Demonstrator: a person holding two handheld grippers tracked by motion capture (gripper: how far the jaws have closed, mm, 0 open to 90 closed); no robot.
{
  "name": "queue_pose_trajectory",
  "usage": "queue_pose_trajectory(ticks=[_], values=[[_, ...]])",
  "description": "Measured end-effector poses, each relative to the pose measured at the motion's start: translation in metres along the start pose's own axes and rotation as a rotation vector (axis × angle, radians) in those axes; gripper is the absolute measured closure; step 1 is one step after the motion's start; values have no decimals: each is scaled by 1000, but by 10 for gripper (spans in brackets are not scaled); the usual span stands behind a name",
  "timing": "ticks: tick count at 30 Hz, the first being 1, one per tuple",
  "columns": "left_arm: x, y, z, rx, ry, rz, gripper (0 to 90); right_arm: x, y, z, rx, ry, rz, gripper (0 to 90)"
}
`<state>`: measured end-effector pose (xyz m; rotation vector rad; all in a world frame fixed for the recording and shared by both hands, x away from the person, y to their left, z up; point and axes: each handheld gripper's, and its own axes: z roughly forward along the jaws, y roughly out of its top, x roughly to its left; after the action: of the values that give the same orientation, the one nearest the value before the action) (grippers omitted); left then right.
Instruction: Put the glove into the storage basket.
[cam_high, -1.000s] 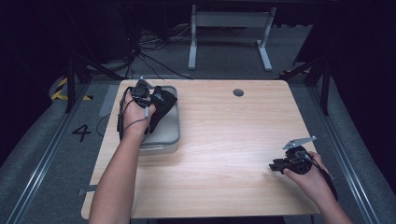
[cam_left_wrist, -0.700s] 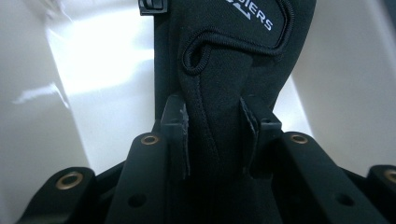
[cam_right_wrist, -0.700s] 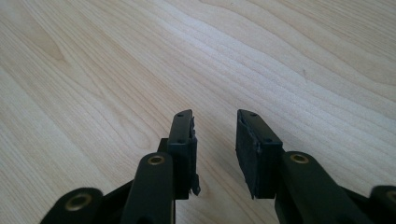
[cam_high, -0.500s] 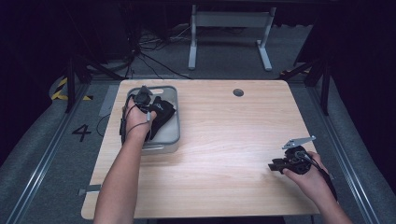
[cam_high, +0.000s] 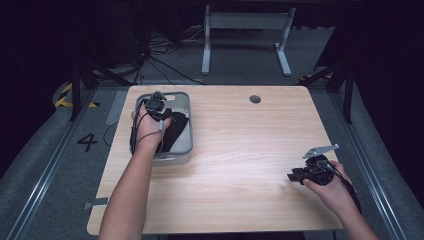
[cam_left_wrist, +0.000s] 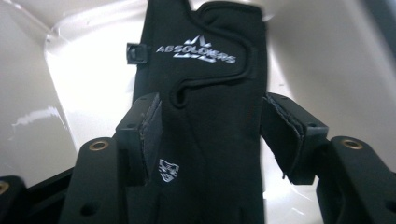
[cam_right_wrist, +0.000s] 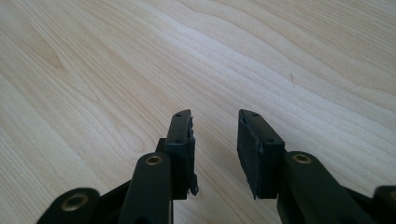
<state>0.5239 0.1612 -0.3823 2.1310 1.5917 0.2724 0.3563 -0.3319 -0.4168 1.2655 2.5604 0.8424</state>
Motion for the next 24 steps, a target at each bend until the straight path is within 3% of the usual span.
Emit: queue_pose_trajectory(ticks=[4, 8, 10, 12, 13, 18, 24], values=[[-8, -2, -13, -27, -12, 23, 409, 0, 4, 0, -6, 3, -6, 664], [-21, -9, -37, -62, -61, 67, 413, -3, 10, 2, -7, 7, -13, 661], [-24, -11, -41, -67, -72, 73, 410, -3, 11, 3, -10, 9, -16, 661], [-32, -19, -56, -70, -115, 119, 408, -4, 14, 4, -11, 10, -17, 660], [-32, -19, -56, -70, -115, 119, 408, -4, 14, 4, -11, 10, -17, 660], [-52, -40, -81, -94, -156, 216, 405, -4, 16, 5, -16, 14, -32, 652], [-68, -60, -93, -71, -238, 309, 415, -5, 15, 6, -34, 34, -34, 640]])
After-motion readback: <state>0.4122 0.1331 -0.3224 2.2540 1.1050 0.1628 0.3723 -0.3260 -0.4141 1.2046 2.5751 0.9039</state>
